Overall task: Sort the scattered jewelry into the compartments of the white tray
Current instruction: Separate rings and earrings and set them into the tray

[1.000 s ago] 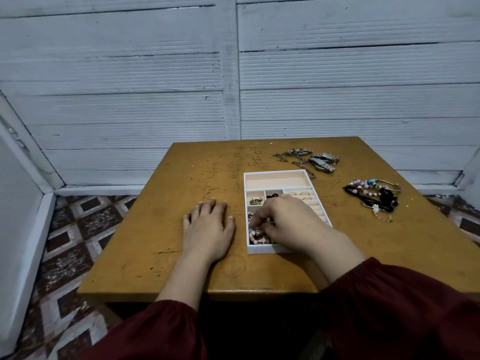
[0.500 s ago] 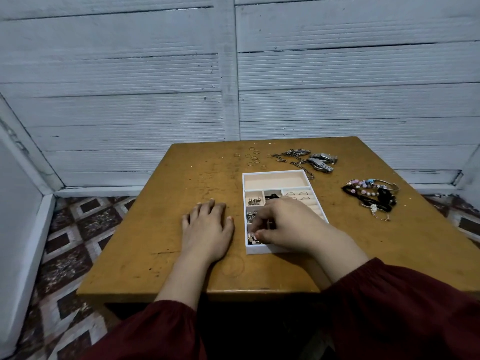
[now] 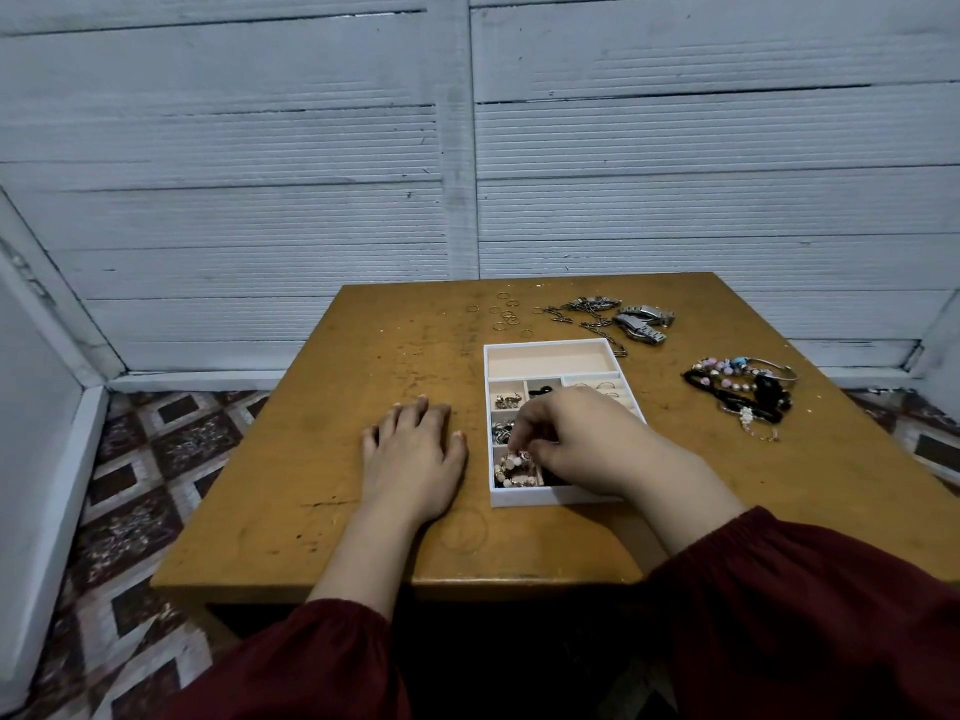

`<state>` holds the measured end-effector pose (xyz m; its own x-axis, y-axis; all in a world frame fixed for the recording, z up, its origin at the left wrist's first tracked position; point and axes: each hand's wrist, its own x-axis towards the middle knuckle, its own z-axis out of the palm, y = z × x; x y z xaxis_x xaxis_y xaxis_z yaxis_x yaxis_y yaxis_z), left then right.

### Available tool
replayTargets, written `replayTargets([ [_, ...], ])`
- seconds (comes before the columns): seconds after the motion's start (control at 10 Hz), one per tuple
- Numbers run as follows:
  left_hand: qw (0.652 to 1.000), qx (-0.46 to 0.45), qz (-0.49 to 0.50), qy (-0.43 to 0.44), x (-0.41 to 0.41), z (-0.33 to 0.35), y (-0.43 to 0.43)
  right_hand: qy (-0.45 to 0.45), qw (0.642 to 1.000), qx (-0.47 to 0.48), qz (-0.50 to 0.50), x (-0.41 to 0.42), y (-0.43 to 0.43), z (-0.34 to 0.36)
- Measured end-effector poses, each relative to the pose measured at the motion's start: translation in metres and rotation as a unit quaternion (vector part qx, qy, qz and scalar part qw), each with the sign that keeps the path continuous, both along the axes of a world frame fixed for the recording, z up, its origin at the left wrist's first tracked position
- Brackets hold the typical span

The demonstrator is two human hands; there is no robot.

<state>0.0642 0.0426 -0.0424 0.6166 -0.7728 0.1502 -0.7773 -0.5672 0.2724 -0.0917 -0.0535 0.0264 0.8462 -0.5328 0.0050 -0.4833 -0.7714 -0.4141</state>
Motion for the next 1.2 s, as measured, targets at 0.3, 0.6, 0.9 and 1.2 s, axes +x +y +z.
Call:
replayTargets([
  [0.3, 1.0, -0.005, 0.003, 0.004, -0.0001, -0.0005, -0.0011, -0.03, 0.998, 0.06, -0.012, -0.0003, 0.0071, 0.0004],
  [0.6, 1.0, -0.009, 0.002, 0.001, 0.0001, -0.0007, -0.0006, -0.029, 0.997, 0.073, 0.01, -0.0023, 0.0077, -0.0019],
  [0.9, 1.0, -0.004, 0.0, 0.005, -0.0007, 0.001, 0.0004, -0.031, 0.998, 0.051, 0.004, 0.0002, 0.0087, -0.0039],
  [1.2, 0.999, -0.016, -0.003, 0.04, 0.0012, 0.0031, 0.0003, -0.074, 0.989, 0.119, -0.04, -0.003, 0.0003, -0.0065],
])
